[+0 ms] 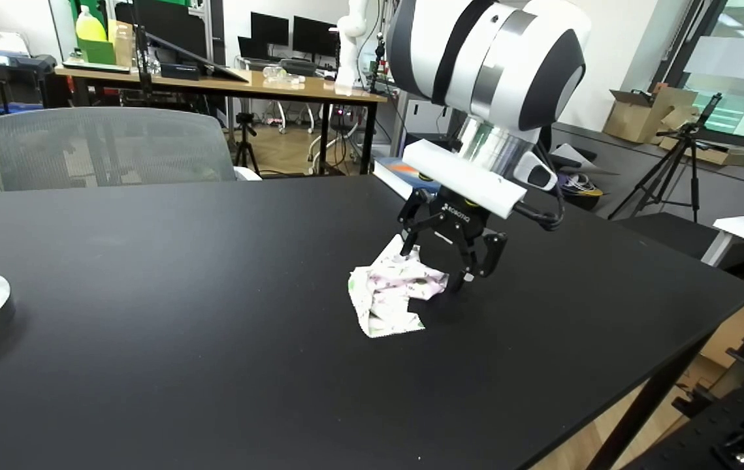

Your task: Fold the cloth once

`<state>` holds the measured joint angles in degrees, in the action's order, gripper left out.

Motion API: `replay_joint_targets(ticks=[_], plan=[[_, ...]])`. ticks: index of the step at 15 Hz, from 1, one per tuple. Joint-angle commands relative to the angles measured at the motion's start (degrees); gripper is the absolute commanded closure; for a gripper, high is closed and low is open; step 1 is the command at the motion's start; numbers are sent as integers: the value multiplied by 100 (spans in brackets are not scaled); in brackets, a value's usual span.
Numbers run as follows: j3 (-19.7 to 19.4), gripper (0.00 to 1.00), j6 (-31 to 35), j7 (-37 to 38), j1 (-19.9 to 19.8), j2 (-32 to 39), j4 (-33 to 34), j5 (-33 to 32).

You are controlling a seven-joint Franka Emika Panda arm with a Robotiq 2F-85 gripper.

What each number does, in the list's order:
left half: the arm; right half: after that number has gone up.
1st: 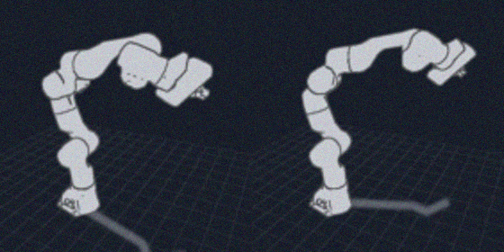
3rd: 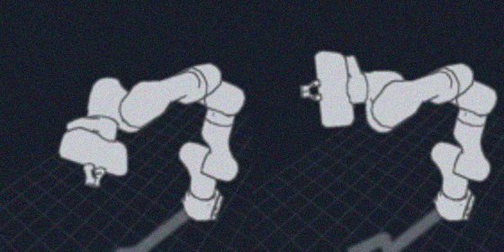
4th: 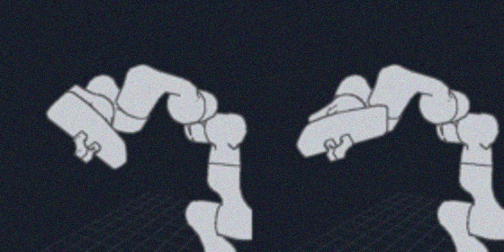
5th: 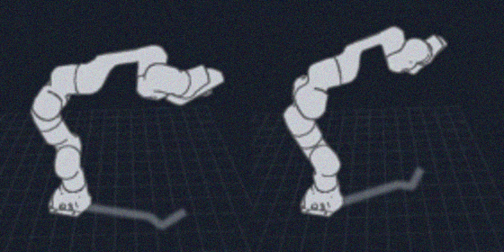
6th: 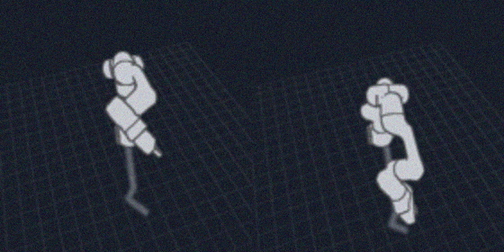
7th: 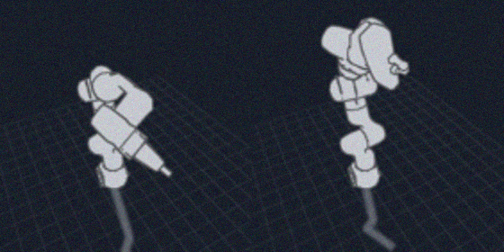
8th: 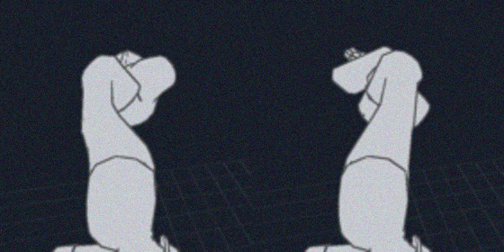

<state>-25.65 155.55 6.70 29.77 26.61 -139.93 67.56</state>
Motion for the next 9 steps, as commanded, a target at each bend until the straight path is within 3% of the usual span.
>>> replay_joint_targets(ticks=[1, 9], plan=[[-223, 0, 158, 870, 842, -455, -227, -1146], [-276, 0, 103, 887, 901, -380, -228, -1146]])
